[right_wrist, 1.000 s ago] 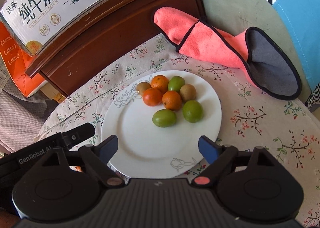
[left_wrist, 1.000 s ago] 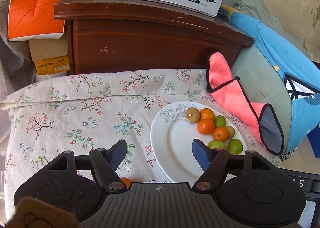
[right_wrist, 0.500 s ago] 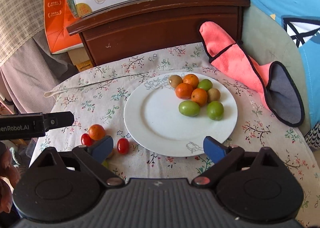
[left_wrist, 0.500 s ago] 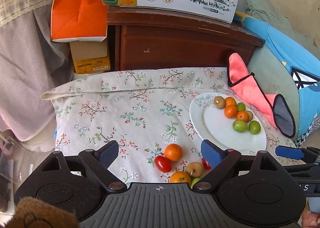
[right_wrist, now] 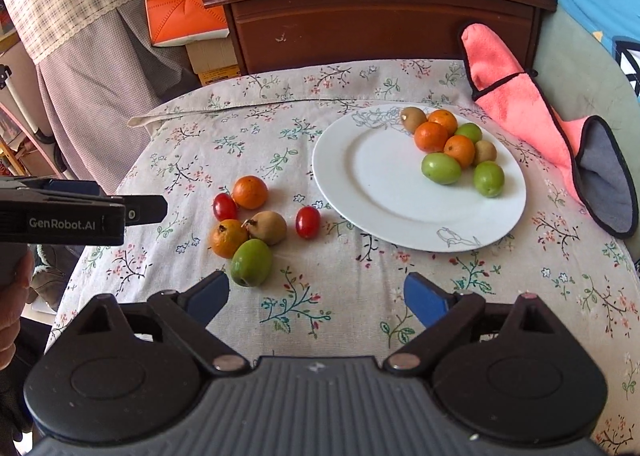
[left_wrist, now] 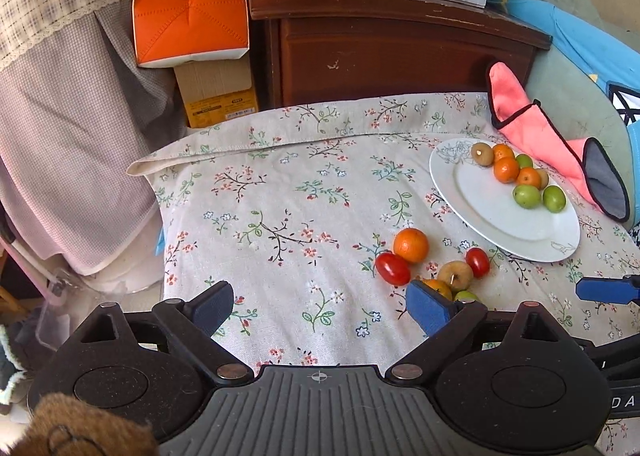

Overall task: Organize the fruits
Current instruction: 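Move both open tools back toward the remaining fruits, then grasp a green jujube with the right tool while the left grasps a tangerine, then carry both fruits onto the white plate and open both tools, then move both open tools back toward the remaining fruits, then grasp a brown round fruit with the right tool while the left grasps a tangerine, then carry both fruits onto the white plate and open both tools, then move both open tools back toward the red cherry tomatoes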

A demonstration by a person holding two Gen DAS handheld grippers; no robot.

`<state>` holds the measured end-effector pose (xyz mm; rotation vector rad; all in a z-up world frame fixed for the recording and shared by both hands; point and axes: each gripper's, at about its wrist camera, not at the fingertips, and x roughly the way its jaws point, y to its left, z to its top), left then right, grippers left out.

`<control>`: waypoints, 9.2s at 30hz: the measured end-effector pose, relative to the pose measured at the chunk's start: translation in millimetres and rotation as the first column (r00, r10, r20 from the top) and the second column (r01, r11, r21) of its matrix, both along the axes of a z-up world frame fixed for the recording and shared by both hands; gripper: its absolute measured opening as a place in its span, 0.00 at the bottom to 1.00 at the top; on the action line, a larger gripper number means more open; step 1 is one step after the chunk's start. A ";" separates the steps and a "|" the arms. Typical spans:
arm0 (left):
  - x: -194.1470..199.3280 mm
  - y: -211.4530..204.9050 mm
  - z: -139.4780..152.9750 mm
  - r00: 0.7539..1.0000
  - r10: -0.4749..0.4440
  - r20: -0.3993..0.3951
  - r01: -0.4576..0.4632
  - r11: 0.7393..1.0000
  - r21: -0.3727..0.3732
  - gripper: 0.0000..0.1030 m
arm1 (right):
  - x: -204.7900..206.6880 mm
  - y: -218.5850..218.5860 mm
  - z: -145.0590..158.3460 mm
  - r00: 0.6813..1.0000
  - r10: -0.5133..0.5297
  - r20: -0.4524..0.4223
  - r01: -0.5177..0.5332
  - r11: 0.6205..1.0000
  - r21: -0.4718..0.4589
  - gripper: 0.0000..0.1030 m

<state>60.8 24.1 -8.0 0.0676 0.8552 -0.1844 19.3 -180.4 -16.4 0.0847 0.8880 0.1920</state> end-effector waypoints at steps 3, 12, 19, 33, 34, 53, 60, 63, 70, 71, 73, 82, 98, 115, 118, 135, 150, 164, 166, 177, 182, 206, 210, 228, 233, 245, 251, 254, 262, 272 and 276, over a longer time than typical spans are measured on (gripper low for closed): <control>1.0 4.3 -1.7 1.000 0.019 -0.005 -0.019 1.000 -0.010 0.92 | 2.2 7.7 -5.0 0.999 0.037 -0.005 -0.037 0.999 0.023 0.81; 5.0 8.7 -4.5 0.999 0.041 -0.015 -0.042 0.997 -0.061 0.92 | 10.2 28.7 -19.6 0.995 0.104 0.012 -0.104 0.993 0.052 0.66; 5.6 6.8 -6.4 0.999 0.047 -0.018 -0.048 0.997 -0.063 0.89 | 15.5 33.6 -26.8 0.994 0.105 0.027 -0.106 0.993 0.043 0.48; 3.4 -17.5 -12.4 0.997 -0.070 -0.023 0.067 0.991 -0.115 0.62 | 9.8 18.8 -26.7 0.997 0.071 -0.007 -0.070 0.997 0.026 0.27; 2.8 -20.7 -13.5 0.996 -0.084 -0.026 0.081 0.990 -0.117 0.58 | 8.5 14.5 -26.2 0.998 0.058 -0.013 -0.057 0.998 0.026 0.27; 8.1 -57.8 -38.6 0.982 -0.187 -0.027 0.183 0.976 -0.115 0.27 | 6.4 -20.2 -21.9 0.995 -0.080 -0.063 0.084 0.995 0.052 0.27; 4.5 -54.9 -20.3 0.984 -0.177 0.033 0.180 0.975 -0.132 0.27 | 7.6 -25.5 -15.0 0.994 -0.094 -0.046 0.098 0.992 0.080 0.27; 4.1 -53.3 -7.3 0.982 -0.174 0.068 0.182 0.971 -0.157 0.27 | 7.4 -29.5 -4.3 0.995 -0.102 -0.018 0.103 0.989 0.108 0.25; 2.6 -55.9 -1.9 0.980 -0.184 0.081 0.194 0.970 -0.149 0.27 | 11.6 -32.7 2.0 0.995 -0.096 -0.008 0.097 0.986 0.134 0.25; 2.7 -55.7 -3.5 0.980 -0.183 0.074 0.193 0.970 -0.145 0.27 | 11.8 -33.2 -0.1 0.995 -0.097 -0.017 0.099 0.986 0.137 0.25; 2.9 -55.5 -6.6 0.981 -0.184 0.062 0.191 0.972 -0.135 0.27 | 11.6 -34.4 -4.3 0.994 -0.108 -0.032 0.111 0.985 0.136 0.25; 1.7 -53.8 -9.0 0.981 -0.185 0.052 0.190 0.973 -0.128 0.27 | 11.5 -29.3 -11.0 0.995 -0.096 -0.036 0.100 0.990 0.103 0.30; 1.4 -54.4 3.8 0.981 -0.176 0.085 0.187 0.972 -0.145 0.27 | 23.6 -17.3 -14.3 0.996 -0.082 -0.027 0.085 0.991 0.106 0.25; 51.1 -93.8 26.3 0.964 -0.247 0.094 0.261 0.948 -0.182 0.27 | 48.8 -72.7 25.9 0.986 -0.168 0.009 0.163 0.966 0.199 0.25; 58.0 -99.8 18.8 0.962 -0.260 0.080 0.270 0.945 -0.182 0.27 | 52.8 -72.3 20.6 0.986 -0.169 -0.002 0.166 0.968 0.187 0.25; 72.7 -119.3 -16.3 0.962 -0.271 0.003 0.268 0.946 -0.181 0.27 | 65.2 -80.1 -8.1 0.968 -0.224 -0.115 0.240 0.957 0.162 0.28; 75.0 -84.2 16.8 0.989 -0.126 0.077 0.137 0.975 -0.172 0.85 | 61.6 -79.7 5.6 0.972 -0.233 -0.036 0.235 0.946 0.221 0.73; 64.3 -47.5 12.6 0.995 -0.090 0.036 0.092 0.993 -0.074 0.90 | 47.4 -27.4 4.7 1.000 0.026 0.015 -0.027 0.990 0.137 0.77; 65.1 -38.8 12.4 0.997 -0.067 0.031 0.069 0.995 -0.077 0.90 | 43.5 -18.6 3.8 0.998 0.066 0.026 -0.068 0.991 0.118 0.77; 65.5 -18.4 3.4 1.000 -0.022 -0.005 0.021 0.996 -0.088 0.90 | 34.6 19.9 -8.5 0.973 0.225 0.049 -0.226 0.974 0.032 0.68; 66.4 -22.4 0.9 0.999 -0.034 -0.006 0.033 0.994 -0.100 0.90 | 35.6 28.0 -16.2 0.967 0.247 0.059 -0.248 0.969 0.010 0.60; 71.8 -55.0 -36.2 0.980 -0.176 -0.091 0.165 0.979 -0.120 0.39 | 42.7 32.7 -27.2 0.969 0.236 0.074 -0.233 0.971 -0.049 0.28; 71.6 -56.1 -39.0 0.979 -0.188 -0.082 0.177 0.977 -0.118 0.38 | 39.8 32.5 -25.4 0.966 0.247 0.074 -0.244 0.969 -0.044 0.28; 69.5 -58.6 -18.8 0.985 -0.173 0.008 0.173 0.976 -0.133 0.25 | 34.0 22.5 -9.6 0.968 0.229 0.104 -0.230 0.973 -0.008 0.28; 69.5 -64.2 -8.4 0.983 -0.178 0.045 0.183 0.974 -0.134 0.25 | 35.4 9.9 -1.8 0.975 0.184 0.122 -0.185 0.983 -0.004 0.28; 72.7 -85.3 -7.8 0.978 -0.202 0.041 0.207 0.958 -0.200 0.25 | 42.9 -39.3 6.6 0.993 -0.045 0.109 0.042 0.999 0.034 0.28; 73.0 -100.6 -13.0 0.974 -0.226 0.031 0.228 0.951 -0.208 0.25 | 45.4 -51.7 0.4 0.991 -0.116 0.066 0.113 0.993 0.034 0.28; 73.7 -105.6 -15.3 0.973 -0.229 0.024 0.229 0.950 -0.213 0.25 | 45.9 -56.5 -1.3 0.989 -0.139 0.048 0.136 0.989 0.054 0.28; 71.5 -113.2 -17.4 0.971 -0.238 0.019 0.237 0.948 -0.211 0.26 | 47.9 -63.0 -6.2 0.984 -0.178 -0.001 0.178 0.981 0.078 0.29; 70.7 -101.2 0.7 0.982 -0.178 0.057 0.187 0.954 -0.234 0.49 | 47.5 -66.7 -0.1 0.975 -0.222 0.018 0.220 0.971 0.089 0.30; 70.8 -92.8 9.5 0.985 -0.157 0.070 0.169 0.955 -0.243 0.50 | 47.5 -66.6 1.6 0.974 -0.225 0.024 0.222 0.971 0.091 0.30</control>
